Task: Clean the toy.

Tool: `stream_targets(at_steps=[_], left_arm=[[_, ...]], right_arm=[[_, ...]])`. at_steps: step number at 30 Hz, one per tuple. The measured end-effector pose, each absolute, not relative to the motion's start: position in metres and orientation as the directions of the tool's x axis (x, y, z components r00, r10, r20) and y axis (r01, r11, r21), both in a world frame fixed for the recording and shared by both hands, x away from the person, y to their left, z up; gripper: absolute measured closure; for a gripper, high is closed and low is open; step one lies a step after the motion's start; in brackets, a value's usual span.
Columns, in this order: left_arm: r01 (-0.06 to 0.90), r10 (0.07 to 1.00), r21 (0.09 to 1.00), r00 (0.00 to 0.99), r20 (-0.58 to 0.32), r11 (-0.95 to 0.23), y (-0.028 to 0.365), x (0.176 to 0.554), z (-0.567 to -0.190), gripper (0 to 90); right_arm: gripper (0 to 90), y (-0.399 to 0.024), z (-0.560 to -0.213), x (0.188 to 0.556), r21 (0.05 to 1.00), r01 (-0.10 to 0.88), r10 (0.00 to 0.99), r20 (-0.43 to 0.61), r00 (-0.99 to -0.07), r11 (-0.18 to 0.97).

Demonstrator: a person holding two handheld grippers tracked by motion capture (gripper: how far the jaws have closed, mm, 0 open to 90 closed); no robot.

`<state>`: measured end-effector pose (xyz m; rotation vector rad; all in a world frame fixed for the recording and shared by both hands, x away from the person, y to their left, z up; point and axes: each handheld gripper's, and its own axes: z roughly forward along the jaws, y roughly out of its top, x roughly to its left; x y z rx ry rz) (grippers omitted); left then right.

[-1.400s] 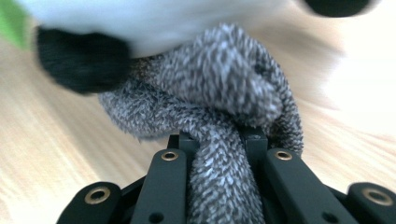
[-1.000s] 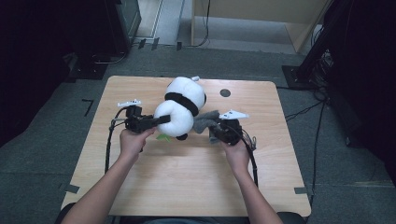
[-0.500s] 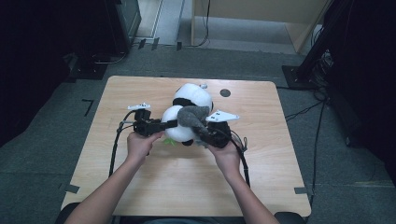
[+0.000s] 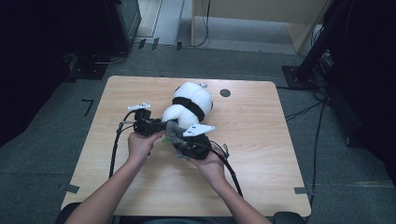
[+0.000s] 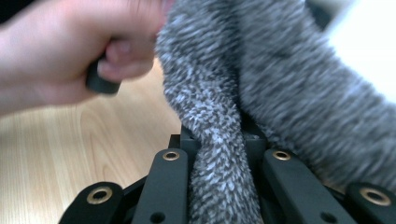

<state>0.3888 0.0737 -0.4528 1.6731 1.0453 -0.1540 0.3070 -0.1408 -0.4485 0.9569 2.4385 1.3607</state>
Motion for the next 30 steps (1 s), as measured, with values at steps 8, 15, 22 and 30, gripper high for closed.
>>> stream_targets(at_steps=[8,15,22,30], left_arm=[[0.694,0.536,0.720,0.604,-0.590,0.010,0.075,0.387,-0.450,52.7],[0.691,0.539,0.722,0.599,-0.592,0.024,0.080,0.389,-0.450,52.8],[0.679,0.534,0.733,0.604,-0.591,0.044,0.095,0.392,-0.446,53.3],[0.660,0.533,0.749,0.614,-0.582,0.058,0.111,0.394,-0.443,53.2]], right_arm=[[78.6,-0.129,-0.468,0.308,0.771,0.445,0.620,0.084,-0.780,0.456],[78.6,-0.142,-0.480,0.319,0.750,0.464,0.649,0.061,-0.758,0.471],[78.5,-0.164,-0.485,0.331,0.723,0.532,0.715,0.077,-0.695,0.440],[78.0,-0.202,-0.474,0.344,0.747,0.575,0.799,0.099,-0.593,0.334]])
